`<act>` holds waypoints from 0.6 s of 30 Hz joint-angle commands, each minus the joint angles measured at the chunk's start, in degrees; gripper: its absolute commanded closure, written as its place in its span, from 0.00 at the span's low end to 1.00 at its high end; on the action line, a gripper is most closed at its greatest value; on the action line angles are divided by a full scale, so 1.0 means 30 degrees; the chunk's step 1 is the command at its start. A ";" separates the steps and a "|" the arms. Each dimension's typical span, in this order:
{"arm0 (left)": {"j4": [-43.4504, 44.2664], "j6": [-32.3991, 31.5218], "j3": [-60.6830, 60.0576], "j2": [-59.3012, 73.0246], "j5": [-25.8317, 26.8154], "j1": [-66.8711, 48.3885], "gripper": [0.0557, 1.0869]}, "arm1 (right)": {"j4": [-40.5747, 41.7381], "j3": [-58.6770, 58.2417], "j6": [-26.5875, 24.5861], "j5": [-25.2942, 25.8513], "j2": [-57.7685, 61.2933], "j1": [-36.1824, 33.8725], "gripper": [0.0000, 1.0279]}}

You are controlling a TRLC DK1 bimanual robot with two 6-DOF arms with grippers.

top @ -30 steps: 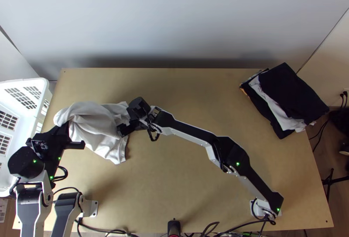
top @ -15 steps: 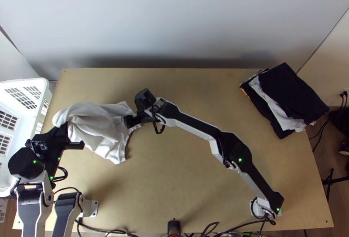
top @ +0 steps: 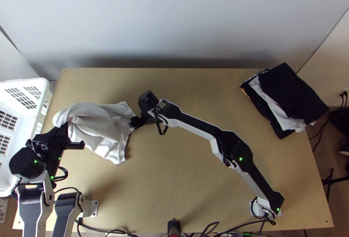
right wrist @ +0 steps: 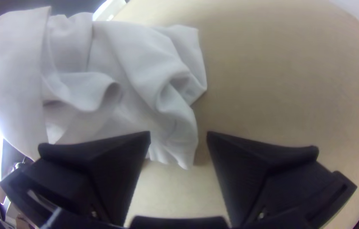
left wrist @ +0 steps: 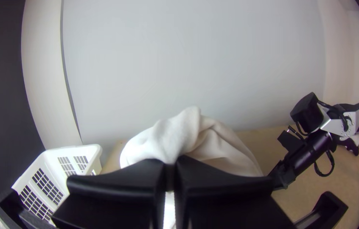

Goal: Fold the t-shirt

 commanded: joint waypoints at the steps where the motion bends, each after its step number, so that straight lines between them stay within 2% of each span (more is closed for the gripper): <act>1: 0.0050 0.0000 -0.0105 0.0070 0.0020 -0.0022 0.97 | 0.0994 0.0406 0.0142 0.0018 0.0201 0.0537 0.57; 7: 0.0079 0.0000 -0.0076 0.0070 0.0020 -0.0022 0.97 | 0.1023 0.0933 0.0377 0.0018 0.0787 0.0801 0.57; 8: 0.0079 0.0000 -0.0076 0.0070 0.0020 -0.0022 0.97 | 0.1023 0.0962 0.0406 0.0018 0.0817 0.0801 0.61; 10: 0.0079 -0.0029 -0.0076 0.0070 0.0050 -0.0051 0.97 | 0.1111 0.1138 0.0406 0.0018 0.0817 0.0742 0.99; 18: 0.0196 0.0000 0.0012 0.0128 0.0020 -0.0051 0.97 | 0.0466 -0.0737 0.0494 0.0106 -0.1498 -0.0078 0.97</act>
